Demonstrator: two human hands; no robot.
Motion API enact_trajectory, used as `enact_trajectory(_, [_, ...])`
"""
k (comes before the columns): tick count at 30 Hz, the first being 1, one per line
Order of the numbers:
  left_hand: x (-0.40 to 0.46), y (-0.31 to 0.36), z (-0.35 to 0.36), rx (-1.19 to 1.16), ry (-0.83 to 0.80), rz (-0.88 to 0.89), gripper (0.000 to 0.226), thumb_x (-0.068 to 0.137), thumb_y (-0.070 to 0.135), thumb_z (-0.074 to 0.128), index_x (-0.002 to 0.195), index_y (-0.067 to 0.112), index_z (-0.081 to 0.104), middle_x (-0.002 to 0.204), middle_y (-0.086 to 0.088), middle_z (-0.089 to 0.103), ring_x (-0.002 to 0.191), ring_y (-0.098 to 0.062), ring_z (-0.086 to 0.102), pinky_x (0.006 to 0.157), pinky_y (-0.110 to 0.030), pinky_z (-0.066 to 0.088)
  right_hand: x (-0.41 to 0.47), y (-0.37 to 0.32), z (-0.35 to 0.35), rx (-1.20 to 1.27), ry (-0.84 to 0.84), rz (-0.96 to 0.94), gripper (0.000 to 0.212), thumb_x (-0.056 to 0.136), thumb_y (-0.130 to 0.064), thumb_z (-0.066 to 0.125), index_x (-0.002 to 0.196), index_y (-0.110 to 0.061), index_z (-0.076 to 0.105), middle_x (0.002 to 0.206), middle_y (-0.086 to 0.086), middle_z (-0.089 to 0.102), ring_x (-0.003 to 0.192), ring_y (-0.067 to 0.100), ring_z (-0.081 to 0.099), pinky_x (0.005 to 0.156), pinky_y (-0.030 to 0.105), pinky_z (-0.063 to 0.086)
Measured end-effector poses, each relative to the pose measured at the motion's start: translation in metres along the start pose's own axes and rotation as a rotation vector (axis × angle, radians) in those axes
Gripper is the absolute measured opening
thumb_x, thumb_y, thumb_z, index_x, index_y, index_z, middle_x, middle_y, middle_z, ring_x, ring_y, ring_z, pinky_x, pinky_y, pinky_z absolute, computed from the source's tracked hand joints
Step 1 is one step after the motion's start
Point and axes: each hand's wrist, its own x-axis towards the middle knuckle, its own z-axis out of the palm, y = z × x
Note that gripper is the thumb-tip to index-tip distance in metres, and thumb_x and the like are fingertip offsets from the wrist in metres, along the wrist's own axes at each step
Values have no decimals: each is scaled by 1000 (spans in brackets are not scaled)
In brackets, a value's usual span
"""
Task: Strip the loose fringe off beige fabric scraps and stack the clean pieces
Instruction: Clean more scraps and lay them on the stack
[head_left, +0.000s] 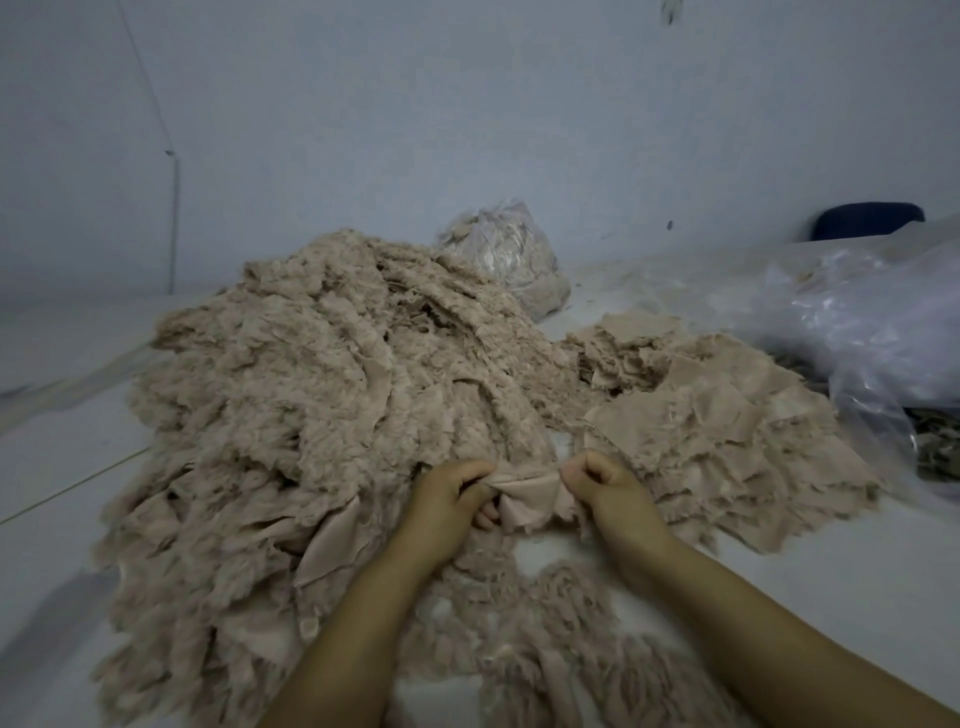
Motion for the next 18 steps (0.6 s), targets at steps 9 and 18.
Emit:
enact_trajectory(9, [-9, 5, 6, -46, -48, 27, 38, 91, -1, 52, 73, 28, 68, 57, 4, 65, 52, -12, 61, 57, -24, 52, -10, -11, 15, 44, -173, -5, 21, 83, -19, 72, 85, -4, 58, 73, 9, 62, 65, 17, 59, 64, 29, 46])
enact_trajectory(18, [1, -1, -9, 90, 131, -132, 21, 95, 5, 48, 92, 4, 69, 86, -12, 70, 69, -18, 62, 62, -29, 49, -15, -15, -1, 389, -365, 111, 40, 74, -27, 68, 96, 4, 57, 86, 19, 56, 75, 27, 52, 63, 32, 47])
